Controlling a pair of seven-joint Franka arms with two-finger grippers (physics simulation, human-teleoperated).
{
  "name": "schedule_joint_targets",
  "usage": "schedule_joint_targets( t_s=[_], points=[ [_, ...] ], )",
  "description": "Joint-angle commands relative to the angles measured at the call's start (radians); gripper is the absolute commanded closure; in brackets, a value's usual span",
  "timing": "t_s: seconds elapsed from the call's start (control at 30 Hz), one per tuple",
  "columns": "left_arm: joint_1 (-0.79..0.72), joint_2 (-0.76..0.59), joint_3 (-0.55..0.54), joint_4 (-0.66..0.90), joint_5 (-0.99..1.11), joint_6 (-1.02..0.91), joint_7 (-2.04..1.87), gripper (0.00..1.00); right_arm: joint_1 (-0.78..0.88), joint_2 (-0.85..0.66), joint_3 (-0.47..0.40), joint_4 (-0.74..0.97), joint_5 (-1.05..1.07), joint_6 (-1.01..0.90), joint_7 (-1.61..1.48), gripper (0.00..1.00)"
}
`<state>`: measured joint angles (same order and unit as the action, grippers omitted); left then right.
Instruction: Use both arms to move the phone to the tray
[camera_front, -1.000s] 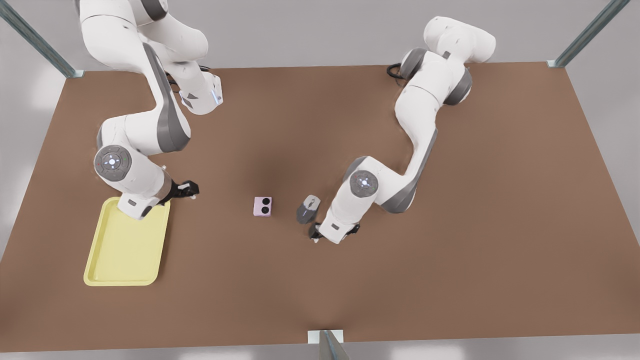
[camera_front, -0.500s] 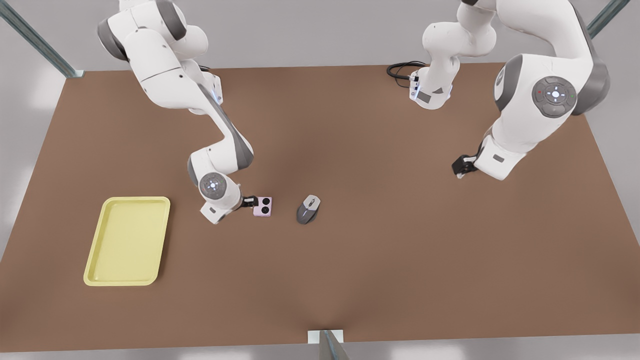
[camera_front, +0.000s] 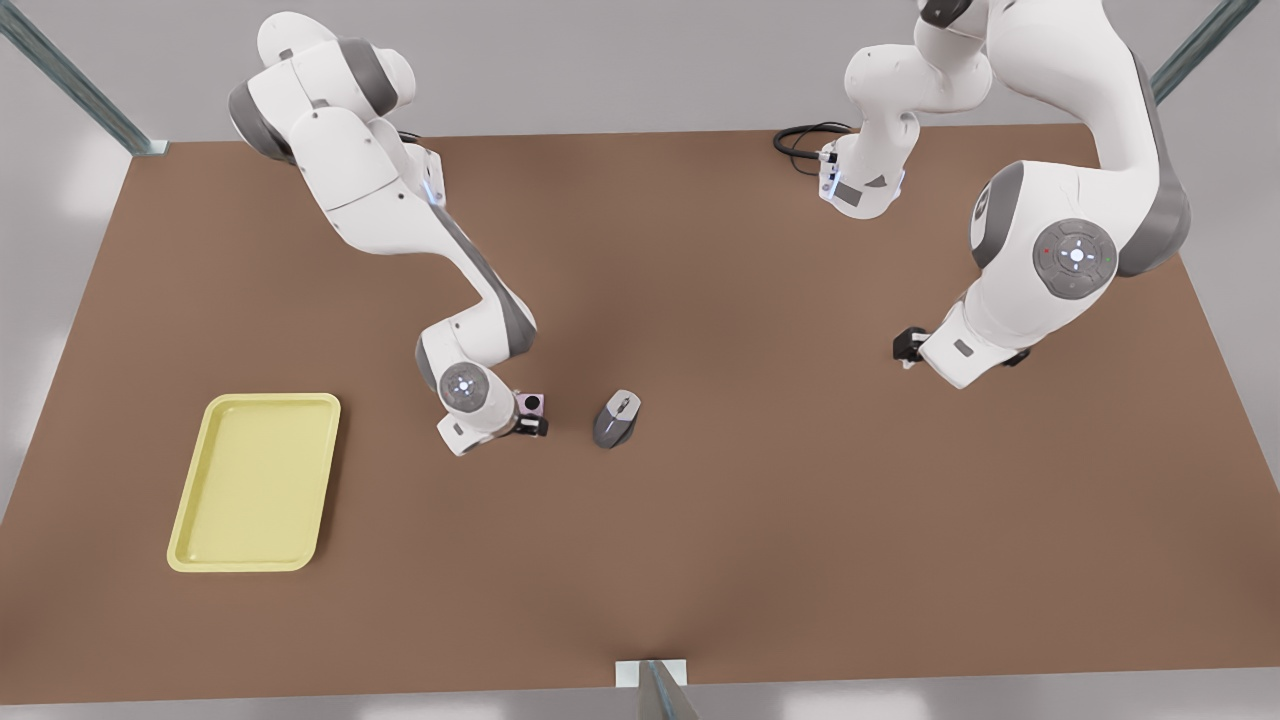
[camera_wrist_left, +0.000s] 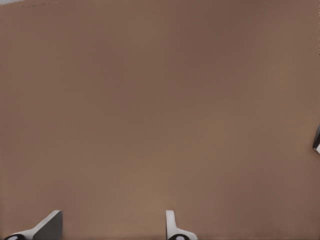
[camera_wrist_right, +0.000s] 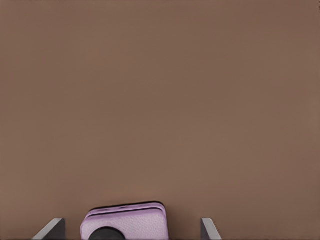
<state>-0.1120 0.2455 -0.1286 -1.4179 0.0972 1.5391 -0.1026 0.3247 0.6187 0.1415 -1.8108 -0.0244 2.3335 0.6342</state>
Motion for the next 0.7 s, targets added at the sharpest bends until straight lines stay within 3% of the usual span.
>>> schedule_joint_targets(
  t_s=[0.0, 0.67],
  points=[
    [0.0, 0.0, 0.0, 0.0, 0.001, 0.001, 0.173, 0.0, 0.005, 0.0, 0.0, -0.001, 0.003, 0.026, 0.079, 0.0],
    [-0.002, 0.018, 0.0, 0.0, -0.001, -0.001, 0.13, 0.0, 0.031, -0.01, 0.004, -0.09, 0.003, 0.079, -0.116, 0.0]
  ],
)
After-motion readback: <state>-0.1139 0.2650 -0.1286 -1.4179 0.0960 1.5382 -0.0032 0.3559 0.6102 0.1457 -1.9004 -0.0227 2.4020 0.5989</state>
